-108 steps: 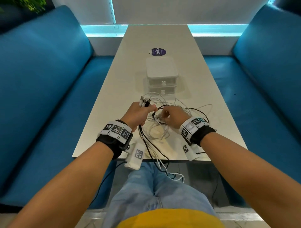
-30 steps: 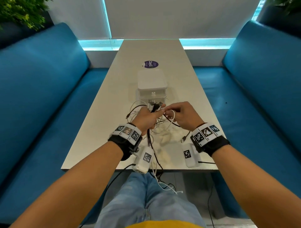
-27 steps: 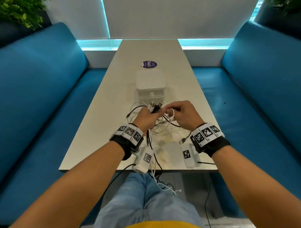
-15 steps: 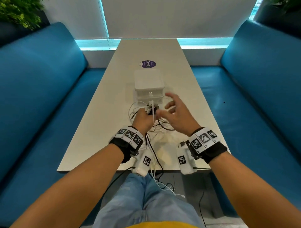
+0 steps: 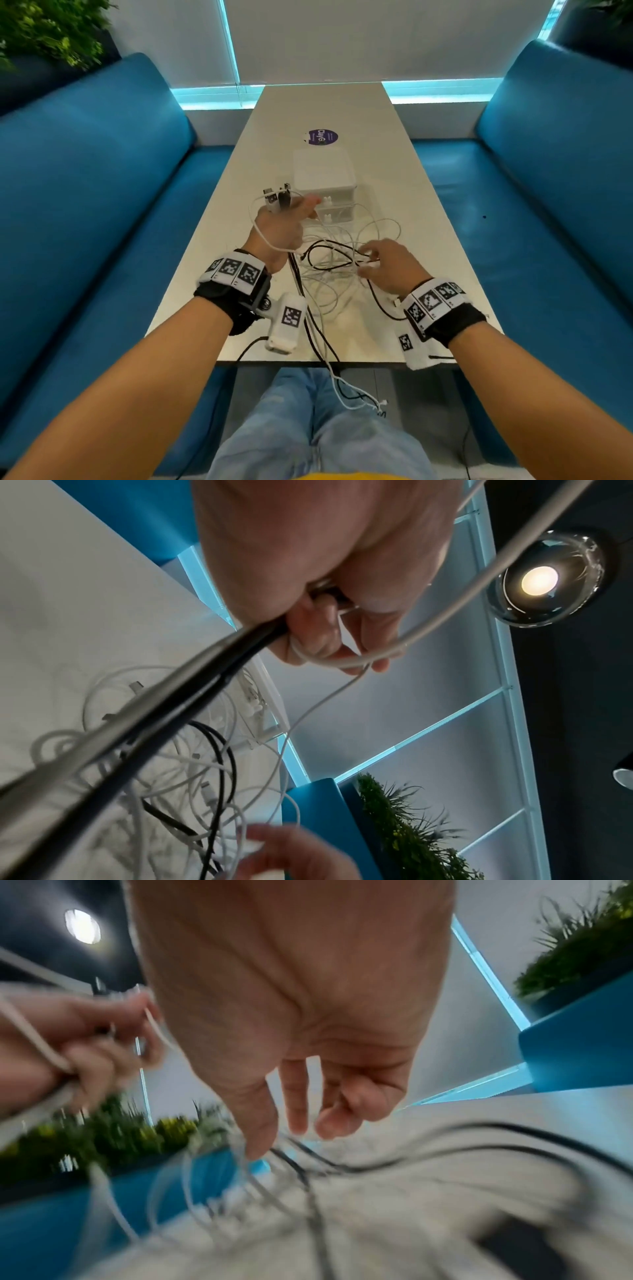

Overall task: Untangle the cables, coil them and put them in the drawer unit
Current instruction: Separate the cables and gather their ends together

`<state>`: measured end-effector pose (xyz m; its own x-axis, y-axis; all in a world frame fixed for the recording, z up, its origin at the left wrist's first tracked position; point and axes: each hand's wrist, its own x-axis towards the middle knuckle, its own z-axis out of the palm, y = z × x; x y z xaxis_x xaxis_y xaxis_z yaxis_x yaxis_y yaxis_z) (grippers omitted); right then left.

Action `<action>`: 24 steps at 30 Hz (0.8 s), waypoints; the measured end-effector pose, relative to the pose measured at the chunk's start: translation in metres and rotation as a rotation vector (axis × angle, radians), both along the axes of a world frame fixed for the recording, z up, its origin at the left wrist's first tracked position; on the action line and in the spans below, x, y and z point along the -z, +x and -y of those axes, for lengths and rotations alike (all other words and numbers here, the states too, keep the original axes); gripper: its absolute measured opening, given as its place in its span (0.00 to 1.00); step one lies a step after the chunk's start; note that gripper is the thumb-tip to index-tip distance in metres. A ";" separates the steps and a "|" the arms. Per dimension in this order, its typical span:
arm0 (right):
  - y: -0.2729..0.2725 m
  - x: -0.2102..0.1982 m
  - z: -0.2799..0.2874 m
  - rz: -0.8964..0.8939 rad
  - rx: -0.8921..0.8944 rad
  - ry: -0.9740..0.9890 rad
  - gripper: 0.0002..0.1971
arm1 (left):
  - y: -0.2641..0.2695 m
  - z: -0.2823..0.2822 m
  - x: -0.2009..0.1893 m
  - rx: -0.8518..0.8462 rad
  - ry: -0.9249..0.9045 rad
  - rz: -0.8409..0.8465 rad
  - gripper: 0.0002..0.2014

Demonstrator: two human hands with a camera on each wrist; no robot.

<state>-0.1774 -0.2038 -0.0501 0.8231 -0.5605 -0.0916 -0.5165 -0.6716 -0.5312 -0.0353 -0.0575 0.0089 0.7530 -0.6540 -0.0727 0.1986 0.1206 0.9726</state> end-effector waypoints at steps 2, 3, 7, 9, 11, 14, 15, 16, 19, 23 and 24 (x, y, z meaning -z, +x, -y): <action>0.010 -0.020 -0.006 0.147 -0.027 0.022 0.22 | -0.004 0.002 0.000 0.039 -0.016 -0.011 0.05; 0.014 -0.028 -0.007 0.190 -0.043 0.070 0.21 | -0.007 0.003 -0.002 0.065 -0.032 -0.015 0.05; 0.029 -0.046 -0.009 0.184 -0.120 0.194 0.05 | -0.012 0.003 -0.003 0.153 -0.100 -0.015 0.07; 0.029 -0.051 -0.006 0.237 -0.103 0.187 0.08 | -0.011 0.003 0.000 0.183 -0.126 -0.007 0.12; 0.027 -0.057 -0.005 0.306 -0.104 0.216 0.11 | -0.008 0.003 0.007 0.238 -0.109 0.004 0.19; 0.022 -0.063 -0.005 0.387 -0.119 0.247 0.09 | -0.007 0.003 0.021 0.415 -0.112 -0.065 0.28; 0.020 -0.066 -0.005 0.416 -0.115 0.259 0.09 | -0.009 0.005 0.025 0.430 -0.104 -0.066 0.26; 0.018 -0.069 -0.004 0.449 -0.109 0.285 0.09 | -0.011 0.007 0.028 0.401 -0.069 -0.048 0.21; 0.013 -0.081 -0.006 0.549 -0.124 0.382 0.07 | -0.018 0.019 0.034 0.254 0.164 0.141 0.07; 0.011 -0.096 -0.015 0.702 -0.174 0.446 0.08 | -0.022 0.030 0.039 0.221 0.384 0.515 0.09; 0.010 -0.099 -0.016 0.749 -0.181 0.470 0.09 | -0.021 0.032 0.043 0.207 0.410 0.529 0.12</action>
<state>-0.1673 -0.1877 0.0490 0.8313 -0.4564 0.3172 0.1678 -0.3379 -0.9261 -0.0566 -0.0892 -0.0340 0.6184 -0.7859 -0.0026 -0.3347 -0.2663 0.9039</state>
